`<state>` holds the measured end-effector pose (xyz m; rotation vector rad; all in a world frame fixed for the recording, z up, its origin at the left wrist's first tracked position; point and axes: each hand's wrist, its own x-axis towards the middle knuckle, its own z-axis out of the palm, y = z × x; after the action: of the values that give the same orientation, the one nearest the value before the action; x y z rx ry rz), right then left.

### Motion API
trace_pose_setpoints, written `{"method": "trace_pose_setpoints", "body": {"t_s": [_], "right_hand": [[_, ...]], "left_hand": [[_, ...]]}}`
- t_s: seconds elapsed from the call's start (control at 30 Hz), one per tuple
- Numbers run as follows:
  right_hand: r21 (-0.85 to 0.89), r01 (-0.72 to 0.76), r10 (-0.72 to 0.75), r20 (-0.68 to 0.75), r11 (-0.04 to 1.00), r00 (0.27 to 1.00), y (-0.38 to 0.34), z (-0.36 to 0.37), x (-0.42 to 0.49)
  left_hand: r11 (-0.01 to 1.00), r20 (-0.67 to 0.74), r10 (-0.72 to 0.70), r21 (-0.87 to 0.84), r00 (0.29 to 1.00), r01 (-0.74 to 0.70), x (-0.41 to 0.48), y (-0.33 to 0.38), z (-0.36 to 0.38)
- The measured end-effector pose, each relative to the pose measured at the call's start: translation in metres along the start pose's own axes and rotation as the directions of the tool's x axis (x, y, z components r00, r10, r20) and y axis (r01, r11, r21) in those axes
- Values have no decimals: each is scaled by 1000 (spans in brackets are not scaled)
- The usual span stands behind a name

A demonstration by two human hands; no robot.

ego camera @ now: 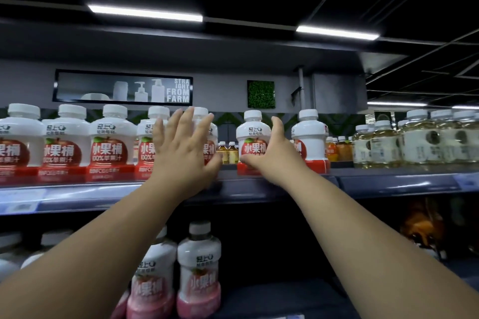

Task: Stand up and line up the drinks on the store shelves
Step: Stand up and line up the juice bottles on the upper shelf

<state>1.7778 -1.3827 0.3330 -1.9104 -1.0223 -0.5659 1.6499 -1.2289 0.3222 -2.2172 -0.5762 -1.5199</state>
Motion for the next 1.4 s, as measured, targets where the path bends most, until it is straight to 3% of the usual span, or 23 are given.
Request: {"method": "trace_pose_setpoints", "body": {"t_s": [0.07, 0.17, 0.37, 0.6, 0.7, 0.87, 0.97, 1.07, 1.13, 1.23, 1.4], "right_hand": [[-40, -23, 26, 84, 999, 996, 3, -2, 6], [-67, 11, -6, 69, 998, 998, 4, -1, 10], [102, 114, -127, 135, 988, 983, 1, 8, 16], [174, 163, -190, 153, 971, 970, 3, 12, 14], [193, 207, -223, 70, 959, 972, 7, -2, 7], [100, 265, -243, -189, 959, 952, 35, -43, -2], [-73, 142, -159, -362, 987, 918, 64, -60, 2], [12, -83, 83, -189, 997, 978, 88, -68, 7], [45, -157, 160, -70, 987, 985, 94, -66, 10], [-14, -136, 135, -52, 991, 989, 88, -60, 15], [65, -85, 80, 69, 994, 994, 64, -45, 22]], "left_hand": [[999, 10, -15, 32, 1000, 15, -2, -1, 3], [998, 4, -9, 62, 1000, 8, -4, -2, 4], [1000, -20, -9, 27, 1000, 10, -5, -2, 2], [1000, -32, -15, 20, 999, 16, -5, 2, 2], [1000, -58, 3, 19, 998, -2, -2, 16, 1], [998, -86, 49, -36, 995, -52, 9, 57, 13], [999, -87, 18, -32, 996, -21, 11, 66, 21], [1000, -78, 18, 17, 997, -17, 9, 65, 24], [1000, -75, 13, 14, 997, -12, 8, 63, 23], [1000, -76, 12, 16, 997, -11, 6, 62, 22], [999, -79, 21, 37, 997, -18, 5, 62, 23]]}}
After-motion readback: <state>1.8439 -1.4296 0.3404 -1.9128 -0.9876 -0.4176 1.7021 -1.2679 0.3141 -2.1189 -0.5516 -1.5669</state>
